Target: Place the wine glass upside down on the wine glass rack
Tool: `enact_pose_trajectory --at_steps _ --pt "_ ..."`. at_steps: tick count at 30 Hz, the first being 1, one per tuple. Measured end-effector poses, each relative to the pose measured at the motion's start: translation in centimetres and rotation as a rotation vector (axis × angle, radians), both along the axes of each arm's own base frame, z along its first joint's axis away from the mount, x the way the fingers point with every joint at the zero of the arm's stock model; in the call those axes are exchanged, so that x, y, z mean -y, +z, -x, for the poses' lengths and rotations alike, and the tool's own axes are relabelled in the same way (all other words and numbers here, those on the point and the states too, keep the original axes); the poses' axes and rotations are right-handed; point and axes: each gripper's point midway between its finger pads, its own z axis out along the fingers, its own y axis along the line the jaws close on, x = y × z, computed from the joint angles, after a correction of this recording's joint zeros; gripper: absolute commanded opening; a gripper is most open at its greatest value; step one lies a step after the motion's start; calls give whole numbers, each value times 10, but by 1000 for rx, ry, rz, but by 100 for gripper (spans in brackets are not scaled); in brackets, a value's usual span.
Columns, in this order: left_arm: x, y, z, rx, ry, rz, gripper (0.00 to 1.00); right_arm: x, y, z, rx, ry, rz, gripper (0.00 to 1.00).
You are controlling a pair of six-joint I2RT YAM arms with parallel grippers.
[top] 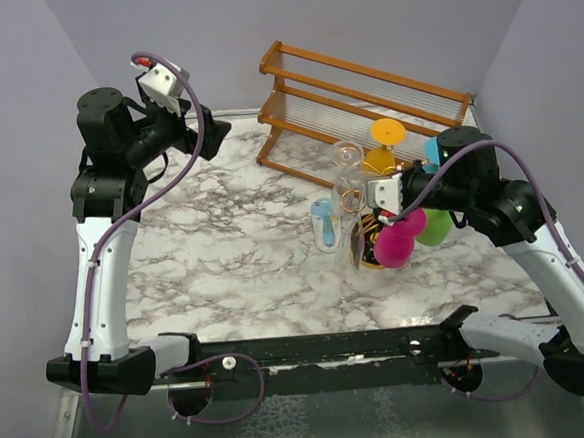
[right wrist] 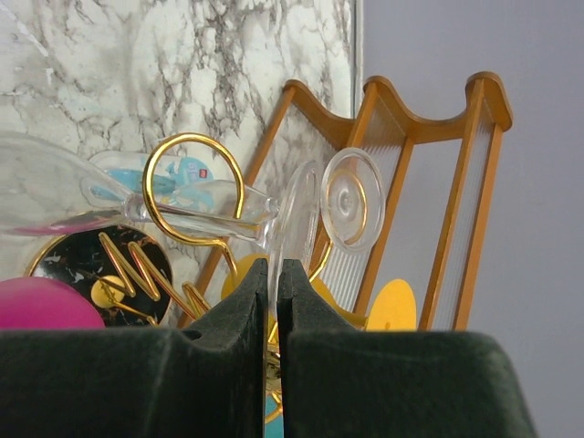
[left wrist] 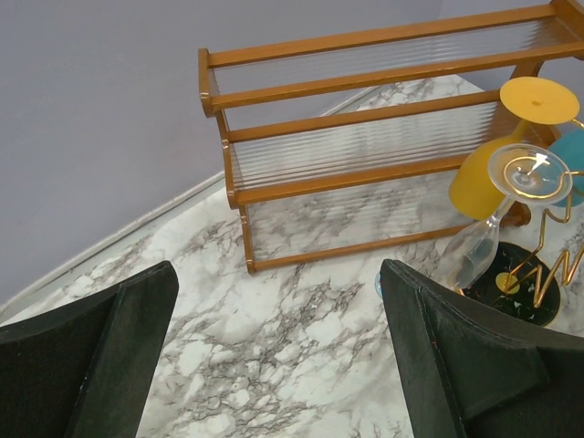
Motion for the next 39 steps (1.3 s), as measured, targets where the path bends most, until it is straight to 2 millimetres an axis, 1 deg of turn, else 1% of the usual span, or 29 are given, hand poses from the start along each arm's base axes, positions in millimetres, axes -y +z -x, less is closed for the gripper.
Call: enact_pose_trajectory --at_steps 11,16,19,22,30,36,39 --pt "1 -4 0 -8 -7 0 96 -13 1 14 -41 90 -42 1" --pt "2 -6 0 -14 -12 0 96 -18 0 17 -58 117 -53 3" --pt "2 -7 0 -13 -14 -3 96 -20 -1 17 -64 122 -54 7" --pt "2 -7 0 -14 -17 -4 96 -20 -2 17 -68 125 -55 10" --pt "3 -8 0 -14 -21 -6 96 -24 -7 22 -95 150 -65 10" --pt "3 -8 0 -11 -23 -11 96 -25 -15 24 -119 155 -63 10" --pt "3 -8 0 -10 -23 -12 96 -24 -16 24 -117 156 -64 13"
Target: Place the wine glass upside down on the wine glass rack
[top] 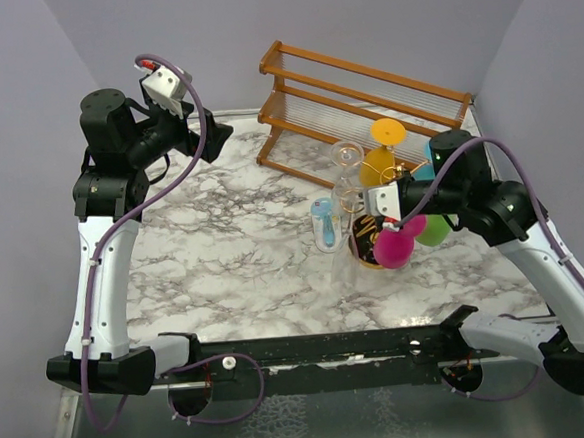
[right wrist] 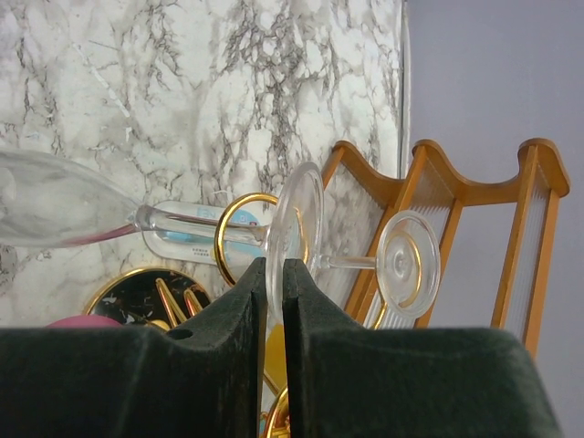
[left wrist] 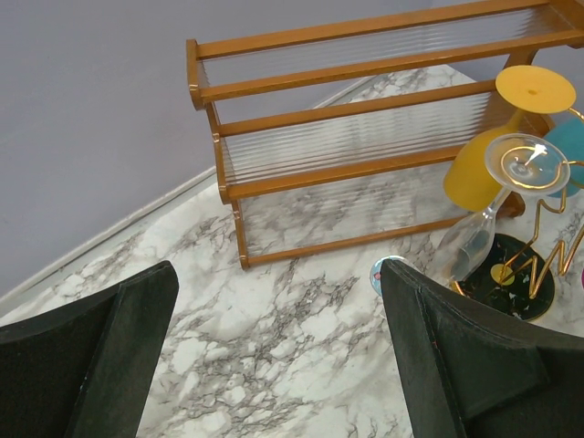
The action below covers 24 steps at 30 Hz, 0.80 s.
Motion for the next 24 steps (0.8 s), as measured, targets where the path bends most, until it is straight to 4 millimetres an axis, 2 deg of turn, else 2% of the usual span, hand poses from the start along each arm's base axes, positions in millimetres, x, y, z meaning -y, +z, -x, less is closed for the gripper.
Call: enact_pose_trajectory --at_steps 8,17,24 --pt "0 -2 0 -2 -4 -2 96 2 -5 3 -9 -1 3 23" --pt "1 -3 0 -7 -7 -2 96 1 -5 3 -8 1 1 28" --pt "1 -4 0 -7 -8 -2 96 1 -4 4 -5 3 -2 29"
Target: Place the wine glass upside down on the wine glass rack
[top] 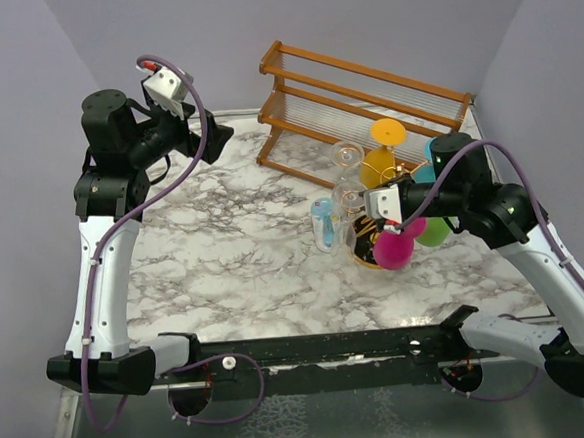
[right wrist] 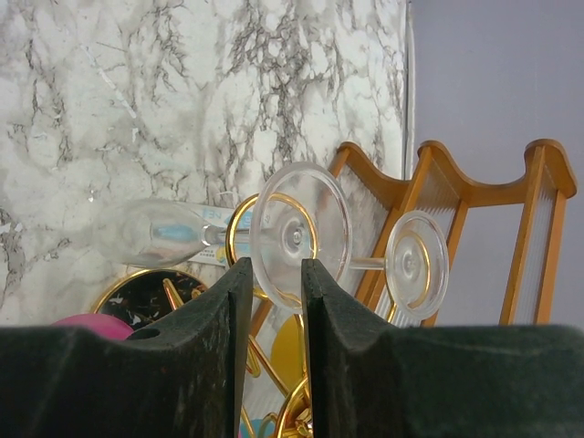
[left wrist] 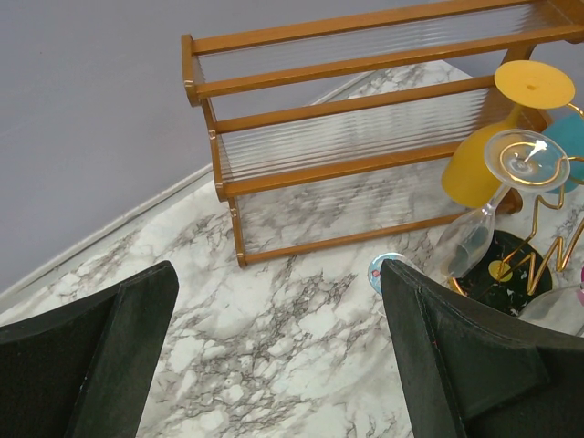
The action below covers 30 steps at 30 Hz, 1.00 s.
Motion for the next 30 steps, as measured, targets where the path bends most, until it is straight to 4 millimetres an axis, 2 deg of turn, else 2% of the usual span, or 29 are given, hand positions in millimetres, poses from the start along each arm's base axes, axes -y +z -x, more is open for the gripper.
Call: enact_pose_trajectory --at_steps 24,30 --pt "1 -3 0 -5 -6 -2 96 -4 2 13 -36 46 -29 33" --pt "1 -5 0 -7 -7 -6 96 -7 9 20 -68 61 -64 34"
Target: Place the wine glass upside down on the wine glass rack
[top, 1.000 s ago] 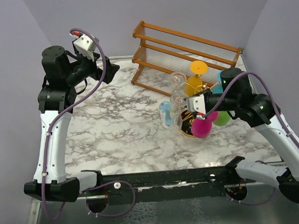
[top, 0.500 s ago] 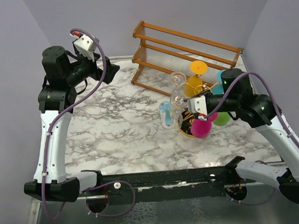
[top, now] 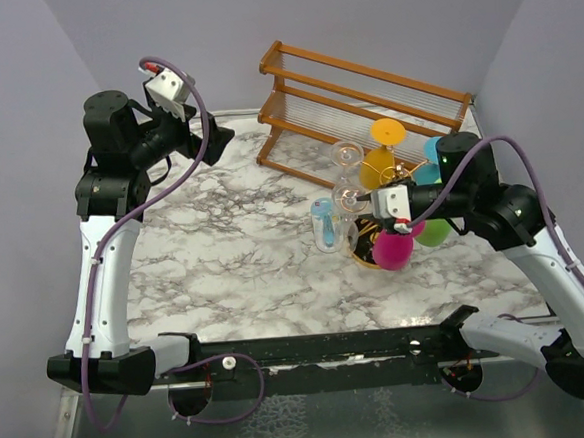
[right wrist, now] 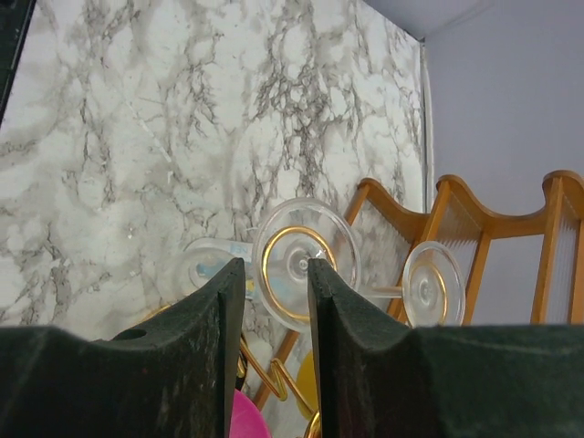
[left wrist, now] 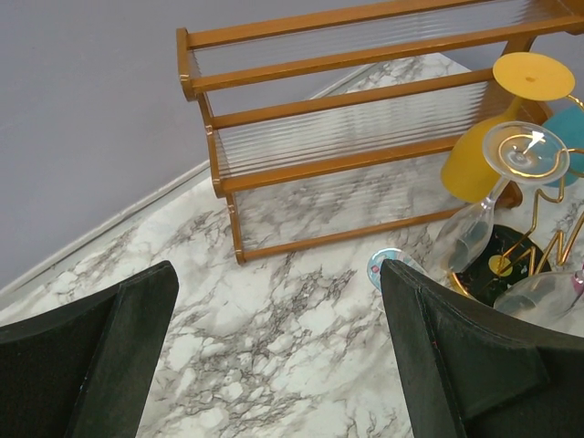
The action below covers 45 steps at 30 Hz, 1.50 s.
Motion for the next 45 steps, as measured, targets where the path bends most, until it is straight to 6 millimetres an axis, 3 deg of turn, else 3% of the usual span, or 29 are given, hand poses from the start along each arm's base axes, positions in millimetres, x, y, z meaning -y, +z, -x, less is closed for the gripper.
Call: enact_pose_trajectory --at_steps 6,11,14,20,24,27,29,30,38,45 --pt "-1 -2 -1 6 -2 -13 96 -1 17 1 -38 -32 -64 34" --pt "-3 -4 -2 16 10 -33 96 11 41 -15 -53 -156 -164 34" --pt "-8 -8 -5 19 33 -49 97 30 59 -39 -40 -312 -237 34" --pt "-20 -17 -12 30 101 -90 99 101 89 -99 46 -772 -408 39" --pt "-32 -17 -17 54 169 -118 99 133 90 -115 71 -965 -483 45" --pt "-39 -15 -17 76 213 -125 99 149 87 -125 84 -1062 -533 66" --pt "-44 -15 -16 86 241 -126 99 158 80 -132 78 -1123 -566 97" --pt "-46 -15 -15 90 254 -123 99 162 77 -136 79 -1146 -576 100" --pt "-65 -25 -23 92 395 -72 99 194 48 -156 32 -1345 -728 99" --pt "-87 -40 -33 59 546 -38 99 221 62 -157 43 -1459 -883 100"
